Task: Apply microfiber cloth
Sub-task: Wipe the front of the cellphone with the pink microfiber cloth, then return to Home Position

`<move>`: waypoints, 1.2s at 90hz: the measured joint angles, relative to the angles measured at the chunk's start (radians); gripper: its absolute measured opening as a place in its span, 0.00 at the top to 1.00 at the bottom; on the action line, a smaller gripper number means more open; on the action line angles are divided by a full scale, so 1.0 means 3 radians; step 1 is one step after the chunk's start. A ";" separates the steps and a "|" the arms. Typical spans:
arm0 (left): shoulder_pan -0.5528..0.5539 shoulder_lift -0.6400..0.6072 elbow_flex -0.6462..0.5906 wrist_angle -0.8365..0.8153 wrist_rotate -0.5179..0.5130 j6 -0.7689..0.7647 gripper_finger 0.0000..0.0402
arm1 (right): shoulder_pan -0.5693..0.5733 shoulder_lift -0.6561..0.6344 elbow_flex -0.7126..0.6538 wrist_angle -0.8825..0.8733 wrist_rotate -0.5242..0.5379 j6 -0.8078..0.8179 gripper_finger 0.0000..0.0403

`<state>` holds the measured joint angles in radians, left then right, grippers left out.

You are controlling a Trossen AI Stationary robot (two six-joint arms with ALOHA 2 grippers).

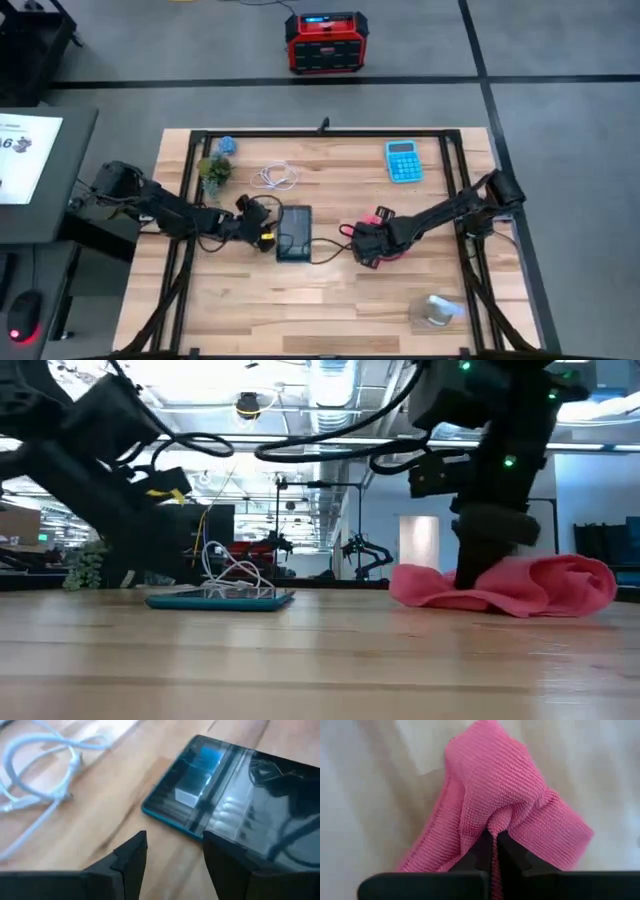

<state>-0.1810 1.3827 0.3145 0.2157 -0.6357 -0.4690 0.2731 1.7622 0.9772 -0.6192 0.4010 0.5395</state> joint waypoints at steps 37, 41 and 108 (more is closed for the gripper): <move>-0.0340 0.0000 0.0057 -0.0257 0.0154 -0.0472 0.58 | 0.0072 -0.0848 -0.0658 0.0181 0.0598 -0.0478 1.00; -0.0392 0.0000 0.0057 -0.0269 0.0152 -0.0542 0.58 | 0.0073 -0.0961 -0.0802 0.0317 0.0583 -0.0636 1.00; -0.0554 -0.1333 -0.0088 0.0051 0.0283 -0.0051 0.58 | -0.0144 -0.2854 -0.1506 0.0788 -0.0511 -0.1099 0.51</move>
<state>-0.3471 0.9829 0.2880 0.2311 -0.5508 -0.4843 0.2300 0.9060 0.5254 -0.3827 0.2476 0.2097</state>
